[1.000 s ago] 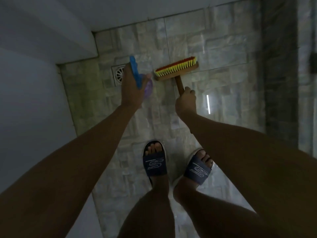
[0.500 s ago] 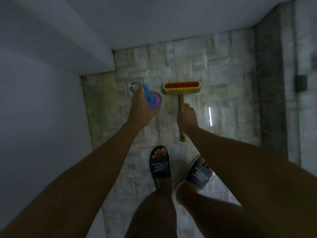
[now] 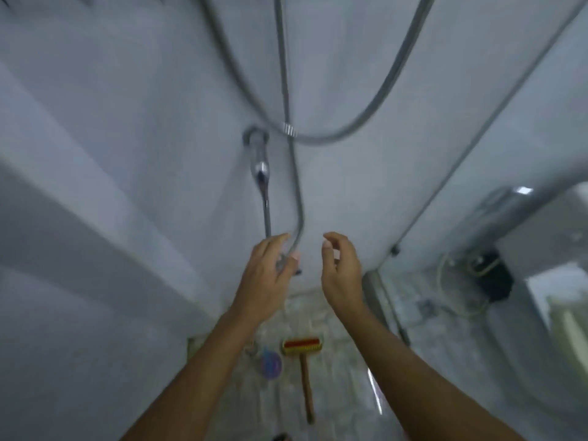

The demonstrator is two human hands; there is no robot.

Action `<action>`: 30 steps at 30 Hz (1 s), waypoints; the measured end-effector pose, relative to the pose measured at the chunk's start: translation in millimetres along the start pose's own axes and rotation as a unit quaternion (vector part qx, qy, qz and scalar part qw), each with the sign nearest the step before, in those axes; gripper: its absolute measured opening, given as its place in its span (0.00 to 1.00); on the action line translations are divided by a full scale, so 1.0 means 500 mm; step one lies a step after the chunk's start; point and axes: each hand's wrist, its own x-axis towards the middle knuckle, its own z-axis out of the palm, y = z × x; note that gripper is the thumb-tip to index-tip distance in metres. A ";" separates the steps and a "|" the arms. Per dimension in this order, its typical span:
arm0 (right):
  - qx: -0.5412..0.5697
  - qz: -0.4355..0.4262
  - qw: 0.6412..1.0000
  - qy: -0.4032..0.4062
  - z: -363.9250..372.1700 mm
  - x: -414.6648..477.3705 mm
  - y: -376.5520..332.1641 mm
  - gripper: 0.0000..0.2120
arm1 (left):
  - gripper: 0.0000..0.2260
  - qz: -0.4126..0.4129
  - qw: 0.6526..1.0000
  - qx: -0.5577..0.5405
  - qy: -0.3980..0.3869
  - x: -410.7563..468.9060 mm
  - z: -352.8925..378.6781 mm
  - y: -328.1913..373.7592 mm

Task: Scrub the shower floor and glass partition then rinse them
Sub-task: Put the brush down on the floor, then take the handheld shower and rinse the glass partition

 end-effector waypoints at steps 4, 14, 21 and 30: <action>0.053 -0.097 0.992 0.061 -0.157 0.079 -0.327 0.07 | 0.20 0.114 0.992 -0.012 0.052 0.080 -0.179 0.284; 0.085 -0.364 0.911 0.177 -0.487 0.233 -1.000 0.07 | 0.17 0.319 0.931 0.010 0.179 0.284 -0.488 0.841; 0.104 -0.433 0.871 0.209 -0.599 0.357 -1.275 0.08 | 0.18 0.278 0.932 0.019 0.230 0.436 -0.572 1.072; 0.071 -0.352 0.922 0.147 -0.622 0.494 -1.428 0.22 | 0.18 0.154 0.963 0.119 0.186 0.554 -0.569 1.149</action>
